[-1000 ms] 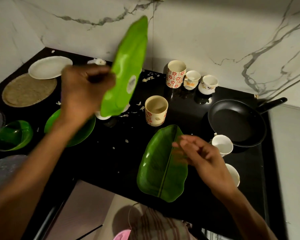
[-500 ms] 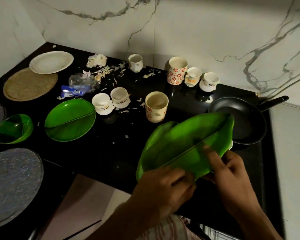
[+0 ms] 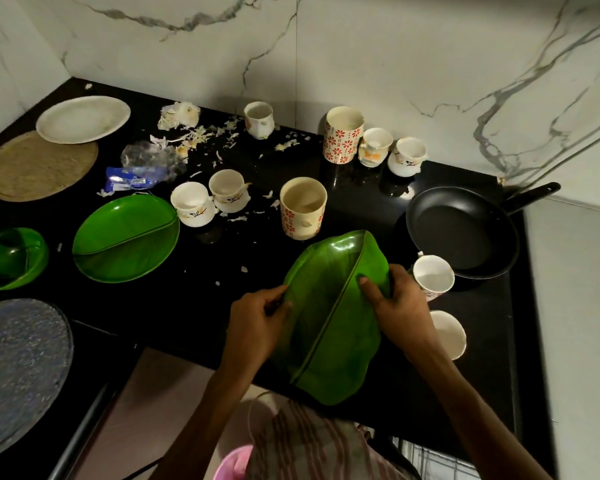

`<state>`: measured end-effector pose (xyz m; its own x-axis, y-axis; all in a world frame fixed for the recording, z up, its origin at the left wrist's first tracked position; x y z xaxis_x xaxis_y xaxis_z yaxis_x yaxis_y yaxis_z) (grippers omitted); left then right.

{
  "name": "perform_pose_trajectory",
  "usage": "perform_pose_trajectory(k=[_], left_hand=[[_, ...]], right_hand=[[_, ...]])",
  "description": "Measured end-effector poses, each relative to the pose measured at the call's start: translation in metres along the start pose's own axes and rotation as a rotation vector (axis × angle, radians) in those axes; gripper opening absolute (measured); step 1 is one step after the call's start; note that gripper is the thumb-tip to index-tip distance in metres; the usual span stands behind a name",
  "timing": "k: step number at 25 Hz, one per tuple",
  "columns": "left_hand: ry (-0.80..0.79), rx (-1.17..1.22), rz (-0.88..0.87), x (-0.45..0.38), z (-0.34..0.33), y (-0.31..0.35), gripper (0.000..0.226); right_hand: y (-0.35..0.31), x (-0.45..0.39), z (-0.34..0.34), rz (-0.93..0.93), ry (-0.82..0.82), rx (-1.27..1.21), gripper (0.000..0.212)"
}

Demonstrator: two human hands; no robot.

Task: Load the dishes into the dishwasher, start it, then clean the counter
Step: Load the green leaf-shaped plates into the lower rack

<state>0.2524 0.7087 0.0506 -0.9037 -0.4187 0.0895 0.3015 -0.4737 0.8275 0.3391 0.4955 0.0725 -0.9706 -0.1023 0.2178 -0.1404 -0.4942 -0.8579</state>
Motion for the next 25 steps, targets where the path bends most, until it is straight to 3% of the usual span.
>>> perform_pose_trajectory(k=[4,8,21,25], left_hand=[[0.066,-0.061,0.034,0.000,-0.004,-0.007,0.032],[0.078,-0.175,0.006,0.000,-0.006,-0.003,0.033],[0.091,-0.376,-0.037,-0.002,-0.014,-0.004,0.032],[0.106,-0.288,-0.026,0.000,-0.012,-0.009,0.032]], right_hand=[[-0.002,-0.011,-0.012,0.052,-0.024,0.413,0.027],[-0.002,-0.022,-0.018,0.081,-0.034,0.539,0.023],[0.013,-0.023,-0.030,0.003,-0.031,0.598,0.023],[0.020,-0.012,-0.028,-0.028,-0.068,0.484,0.043]])
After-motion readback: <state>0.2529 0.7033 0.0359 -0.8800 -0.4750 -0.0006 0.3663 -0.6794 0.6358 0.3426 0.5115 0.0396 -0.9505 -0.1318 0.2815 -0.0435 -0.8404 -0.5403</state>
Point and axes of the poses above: each hand's wrist, its own x-axis away from the middle knuckle, its own z-axis out of the back of the hand, y = z × x, the point moved 5 cm from there along -x, towards the middle knuckle, and after that the axes turned 1 degree about -z, right-handed, at the moved point
